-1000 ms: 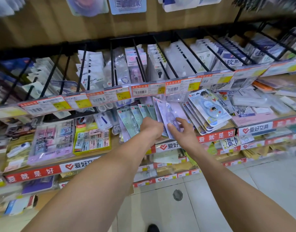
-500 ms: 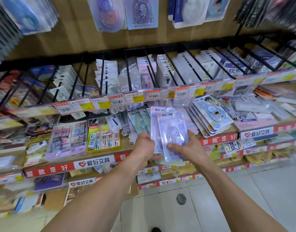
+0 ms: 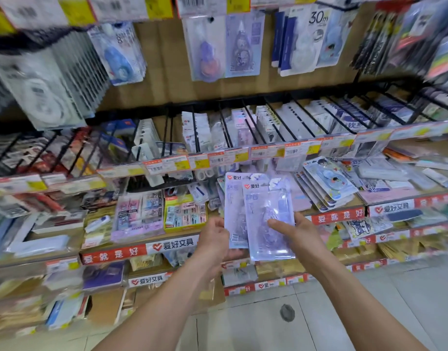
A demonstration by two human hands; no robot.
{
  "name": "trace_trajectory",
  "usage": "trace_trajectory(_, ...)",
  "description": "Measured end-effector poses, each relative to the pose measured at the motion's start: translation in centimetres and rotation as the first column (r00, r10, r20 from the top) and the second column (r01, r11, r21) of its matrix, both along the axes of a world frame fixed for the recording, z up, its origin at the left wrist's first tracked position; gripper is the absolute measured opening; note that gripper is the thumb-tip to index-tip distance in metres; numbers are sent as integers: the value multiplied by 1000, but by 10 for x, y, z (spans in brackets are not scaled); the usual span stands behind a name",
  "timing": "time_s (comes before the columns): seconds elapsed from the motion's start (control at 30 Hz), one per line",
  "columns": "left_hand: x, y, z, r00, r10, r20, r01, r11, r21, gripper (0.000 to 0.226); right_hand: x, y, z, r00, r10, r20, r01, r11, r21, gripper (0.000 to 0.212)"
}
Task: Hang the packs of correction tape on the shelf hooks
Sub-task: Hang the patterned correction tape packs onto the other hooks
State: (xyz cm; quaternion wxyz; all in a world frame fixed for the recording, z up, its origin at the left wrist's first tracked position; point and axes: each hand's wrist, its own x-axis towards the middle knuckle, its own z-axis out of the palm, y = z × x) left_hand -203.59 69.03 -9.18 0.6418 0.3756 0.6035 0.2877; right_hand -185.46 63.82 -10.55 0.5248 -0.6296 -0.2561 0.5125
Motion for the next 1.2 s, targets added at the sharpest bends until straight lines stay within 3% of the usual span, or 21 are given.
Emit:
trace_trajectory(0.1, -26, -7, 12, 999, -3, -44, 5, 999, 52, 18, -16, -5, 10, 999, 31, -39, -30, 999, 39, 38)
trace_trajectory(0.27, -65, -14, 23, 994, -37, -107, 52, 989, 136, 33, -48, -8, 39, 997, 23, -76, -17, 997, 80, 26)
trace_trajectory(0.37, -81, -16, 39, 998, -21, -51, 29, 988, 155, 16, -66, -5, 54, 1000, -5, -13, 6, 996, 90, 22)
trace_trajectory(0.57, -107, -12, 70, 1000, -4, 23, -1, 973, 232, 6, -96, 5, 81, 988, -49, 145, 21, 981, 193, 18)
trace_trajectory(0.67, -116, -9, 80, 998, -4, 59, -11, 966, 257, 9, -107, 6, 92, 991, -95, 92, 68, 964, 257, 6)
trace_trajectory(0.93, -101, -16, 103, 988, 2, 157, -39, 971, 237, 9, -115, 7, 121, 978, -141, -154, 183, 934, 306, 13)
trace_trajectory(1.2, -34, -1, 111, 962, 162, 220, -218, 940, 261, 7, -67, 28, 148, 990, -69, -124, 115, 903, 414, 20)
